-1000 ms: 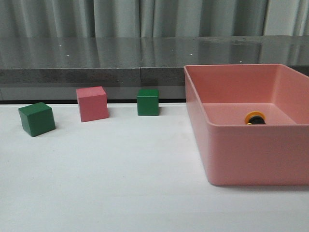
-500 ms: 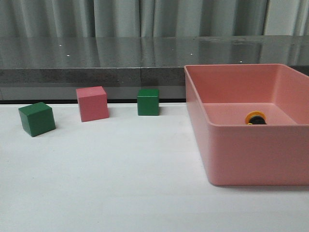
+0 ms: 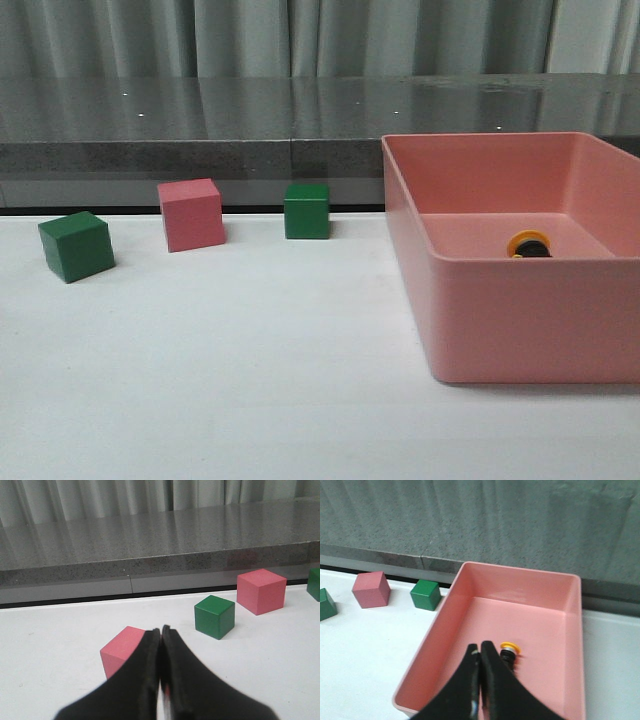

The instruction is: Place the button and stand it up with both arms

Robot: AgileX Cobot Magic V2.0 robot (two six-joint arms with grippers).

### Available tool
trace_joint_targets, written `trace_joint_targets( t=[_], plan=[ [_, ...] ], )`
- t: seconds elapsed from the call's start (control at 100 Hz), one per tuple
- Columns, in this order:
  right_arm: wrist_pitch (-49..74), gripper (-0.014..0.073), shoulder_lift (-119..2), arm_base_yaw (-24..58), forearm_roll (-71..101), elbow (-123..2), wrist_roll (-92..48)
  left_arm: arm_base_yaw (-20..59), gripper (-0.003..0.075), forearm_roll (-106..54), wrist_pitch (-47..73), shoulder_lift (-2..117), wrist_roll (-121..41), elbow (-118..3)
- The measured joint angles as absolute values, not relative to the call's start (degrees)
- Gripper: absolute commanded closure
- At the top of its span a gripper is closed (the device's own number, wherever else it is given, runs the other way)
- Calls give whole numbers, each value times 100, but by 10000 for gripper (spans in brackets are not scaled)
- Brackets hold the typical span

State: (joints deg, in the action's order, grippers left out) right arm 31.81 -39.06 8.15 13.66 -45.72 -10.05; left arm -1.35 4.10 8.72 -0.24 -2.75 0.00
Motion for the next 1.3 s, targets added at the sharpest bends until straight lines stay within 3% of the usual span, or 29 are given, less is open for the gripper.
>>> trace_joint_targets(
  t=[0.07, 0.14, 0.21, 0.33, 0.38, 0.52, 1.3],
  plan=[
    [3181, 679, -4394, 815, 1577, -4780, -1005, -135, 740, 410, 872, -24, -275, 0],
    [3157, 596, -4848, 815, 1729, -4961, -1005, -135, 740, 410, 872, -24, -275, 0],
    [3144, 438, -5274, 815, 1828, -5110, -1005, -135, 740, 410, 872, -24, -275, 0],
    [3120, 64, -5853, 815, 1890, -5296, -1005, -135, 739, 410, 872, -24, -275, 0],
    [3045, -20, -6050, 815, 1891, -5340, -1005, -135, 739, 410, 872, -24, -275, 0],
    [2825, 22, -6559, 815, 1928, -5373, -1005, -135, 739, 410, 872, -24, -275, 0],
    [2624, 23, -9857, 826, 1653, -6137, -1005, -135, 740, 410, 872, -24, -275, 0]
  ],
)
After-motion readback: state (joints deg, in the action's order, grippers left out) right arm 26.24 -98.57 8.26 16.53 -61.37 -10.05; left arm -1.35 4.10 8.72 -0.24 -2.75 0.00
